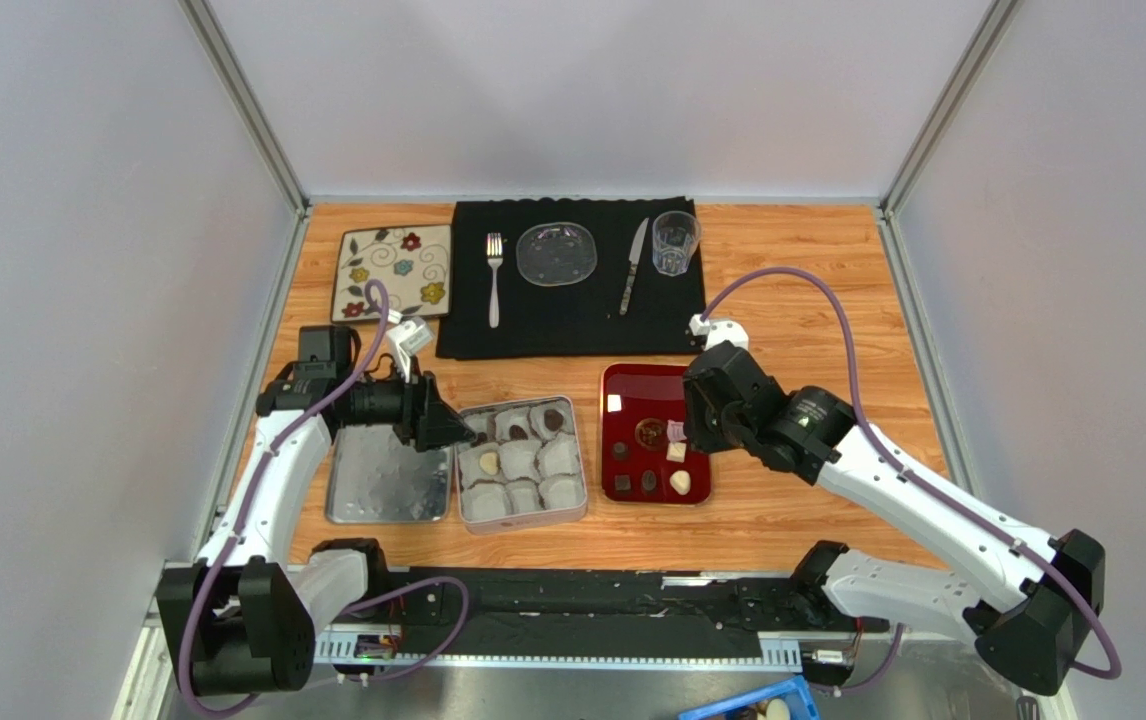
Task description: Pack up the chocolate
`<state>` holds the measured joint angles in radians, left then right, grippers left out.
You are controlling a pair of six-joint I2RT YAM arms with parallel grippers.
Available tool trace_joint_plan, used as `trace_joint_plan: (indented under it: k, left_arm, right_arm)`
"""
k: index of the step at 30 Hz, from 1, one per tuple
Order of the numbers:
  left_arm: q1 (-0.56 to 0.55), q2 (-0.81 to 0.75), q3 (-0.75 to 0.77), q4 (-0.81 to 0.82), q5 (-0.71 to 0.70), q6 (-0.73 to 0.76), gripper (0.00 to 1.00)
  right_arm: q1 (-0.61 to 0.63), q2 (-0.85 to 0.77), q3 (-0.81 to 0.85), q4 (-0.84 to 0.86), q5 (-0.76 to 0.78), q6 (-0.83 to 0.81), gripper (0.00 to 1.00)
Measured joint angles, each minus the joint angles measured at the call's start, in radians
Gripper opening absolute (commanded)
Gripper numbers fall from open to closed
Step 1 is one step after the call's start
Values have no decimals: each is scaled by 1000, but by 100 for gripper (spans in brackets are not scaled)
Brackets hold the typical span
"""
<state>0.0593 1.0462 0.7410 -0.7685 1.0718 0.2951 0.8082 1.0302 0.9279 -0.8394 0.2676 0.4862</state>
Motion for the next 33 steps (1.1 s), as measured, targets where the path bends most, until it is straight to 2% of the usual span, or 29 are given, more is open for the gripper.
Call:
trace_joint_plan:
  k: [5, 9, 33]
  left_arm:
    - [0, -22, 0, -6, 9, 2, 64]
    - [0, -30, 0, -6, 27, 2, 64]
    - [0, -39, 0, -18, 47, 6, 65]
  right_arm:
    - [-15, 37, 0, -2, 2, 4, 13]
    - [-18, 49, 0, -10, 1, 7, 22]
    - [-19, 44, 3, -18, -8, 13, 32]
